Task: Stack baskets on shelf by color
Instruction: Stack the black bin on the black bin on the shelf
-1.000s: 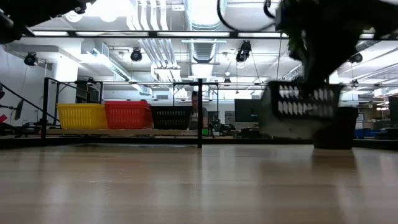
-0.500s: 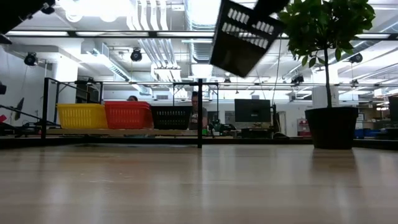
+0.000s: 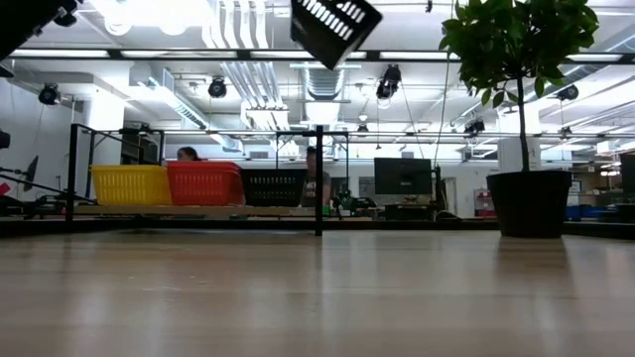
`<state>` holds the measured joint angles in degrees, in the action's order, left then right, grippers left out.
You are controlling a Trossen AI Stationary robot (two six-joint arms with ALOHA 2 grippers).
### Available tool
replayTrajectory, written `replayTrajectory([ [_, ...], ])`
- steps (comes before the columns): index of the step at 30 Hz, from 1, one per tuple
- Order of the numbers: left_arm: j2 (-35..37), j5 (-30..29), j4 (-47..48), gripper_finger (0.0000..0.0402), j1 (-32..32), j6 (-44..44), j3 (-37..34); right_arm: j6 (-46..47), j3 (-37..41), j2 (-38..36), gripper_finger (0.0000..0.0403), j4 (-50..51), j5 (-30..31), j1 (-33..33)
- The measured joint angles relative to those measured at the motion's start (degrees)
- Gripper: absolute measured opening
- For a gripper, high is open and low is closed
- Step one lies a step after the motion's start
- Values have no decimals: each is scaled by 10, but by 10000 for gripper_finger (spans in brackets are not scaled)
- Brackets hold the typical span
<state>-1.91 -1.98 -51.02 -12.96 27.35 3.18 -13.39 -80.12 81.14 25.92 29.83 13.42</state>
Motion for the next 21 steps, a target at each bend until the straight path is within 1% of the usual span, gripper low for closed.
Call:
replayTrajectory([
  [5,-1,0,0,0,0,0,0,-54,1,0,9,-60,-6,-28],
  [7,-1,0,0,0,0,0,0,-65,1,2,9,-79,-39,-42],
  [10,-3,0,0,0,0,0,0,-73,-1,16,9,-107,-108,-67],
  [12,-3,0,1,0,0,0,0,-79,-9,34,9,-117,-130,-81],
  [16,-3,0,10,0,0,0,-6,-106,-51,82,9,-99,-134,-100],
  [18,-8,1,27,0,0,0,-8,-127,-81,105,9,-71,-134,-107],
  [21,-55,4,37,0,0,-3,1,-145,-132,139,9,-31,-134,-118],
])
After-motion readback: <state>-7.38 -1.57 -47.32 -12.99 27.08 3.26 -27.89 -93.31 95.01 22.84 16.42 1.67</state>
